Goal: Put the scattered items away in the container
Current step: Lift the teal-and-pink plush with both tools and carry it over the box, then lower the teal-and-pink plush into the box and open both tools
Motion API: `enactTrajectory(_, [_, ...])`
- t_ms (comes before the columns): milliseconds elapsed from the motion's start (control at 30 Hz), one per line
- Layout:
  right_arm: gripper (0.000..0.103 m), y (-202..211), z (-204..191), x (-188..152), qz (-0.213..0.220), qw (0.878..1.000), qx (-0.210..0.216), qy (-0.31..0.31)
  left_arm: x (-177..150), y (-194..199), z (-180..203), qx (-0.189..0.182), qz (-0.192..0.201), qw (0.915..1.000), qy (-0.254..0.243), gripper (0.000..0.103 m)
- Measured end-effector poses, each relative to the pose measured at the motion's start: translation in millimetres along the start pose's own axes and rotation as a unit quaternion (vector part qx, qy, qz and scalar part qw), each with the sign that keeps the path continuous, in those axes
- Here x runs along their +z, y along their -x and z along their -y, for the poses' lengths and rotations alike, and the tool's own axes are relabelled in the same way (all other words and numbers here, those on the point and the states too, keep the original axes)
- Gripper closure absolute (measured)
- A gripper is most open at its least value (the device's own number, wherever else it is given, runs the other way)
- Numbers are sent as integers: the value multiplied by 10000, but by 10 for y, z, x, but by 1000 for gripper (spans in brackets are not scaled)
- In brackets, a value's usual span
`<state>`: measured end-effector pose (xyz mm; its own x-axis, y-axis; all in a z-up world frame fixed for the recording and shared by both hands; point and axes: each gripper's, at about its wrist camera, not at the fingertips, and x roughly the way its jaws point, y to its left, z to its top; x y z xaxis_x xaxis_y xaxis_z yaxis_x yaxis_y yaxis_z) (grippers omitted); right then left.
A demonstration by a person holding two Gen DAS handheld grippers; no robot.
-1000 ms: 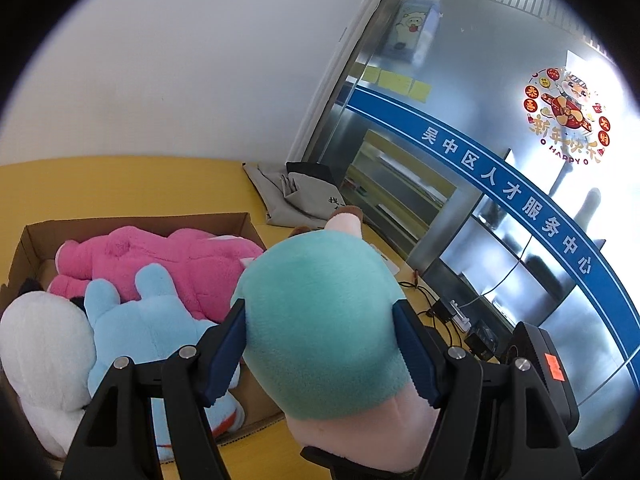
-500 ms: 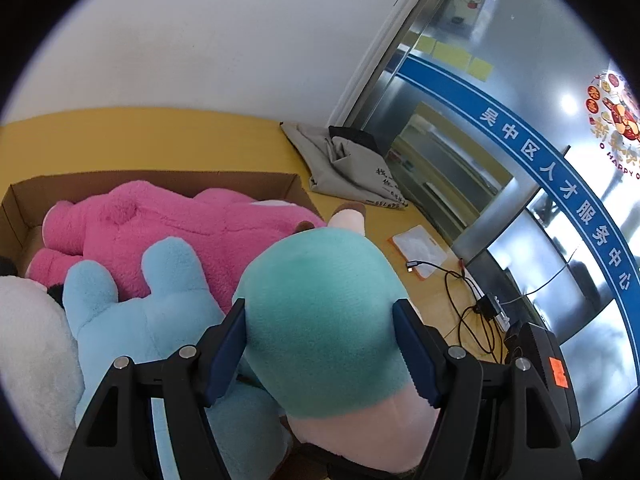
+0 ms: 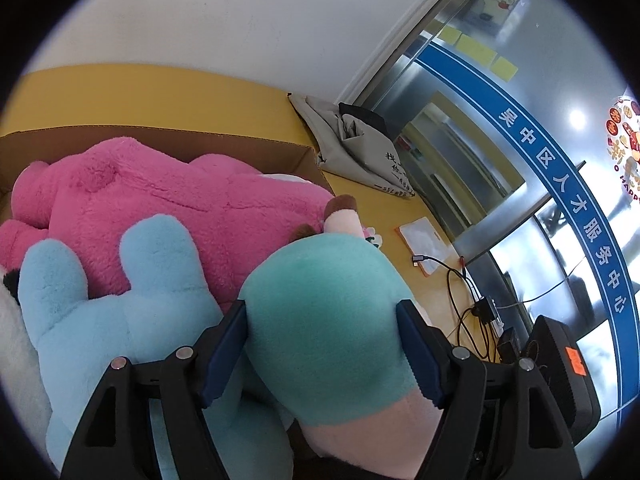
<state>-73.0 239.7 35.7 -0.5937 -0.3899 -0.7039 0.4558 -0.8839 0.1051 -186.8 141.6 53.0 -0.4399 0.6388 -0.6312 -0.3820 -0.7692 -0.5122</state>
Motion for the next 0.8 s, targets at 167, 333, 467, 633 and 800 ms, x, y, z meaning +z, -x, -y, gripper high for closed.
enactTrajectory(167, [12, 272, 49, -56, 85, 9999, 78, 110, 13, -25, 17, 90, 14, 10000, -14, 27])
enactTrajectory(333, [14, 173, 138, -5, 191, 9997, 147, 16, 33, -49, 34, 276, 67, 9996, 59, 27])
enactTrajectory(467, [13, 44, 209, -36, 109, 9990, 381, -200, 1, -81, 44, 372, 55, 9993, -83, 26])
enactTrajectory(633, [13, 285, 151, -175, 93, 9992, 251, -280, -49, -111, 91, 439, 60, 9986, -304, 24])
enactTrajectory(800, [28, 841, 81, -185, 583, 9980, 11, -232, -62, -128, 53, 382, 126, 9988, -272, 23])
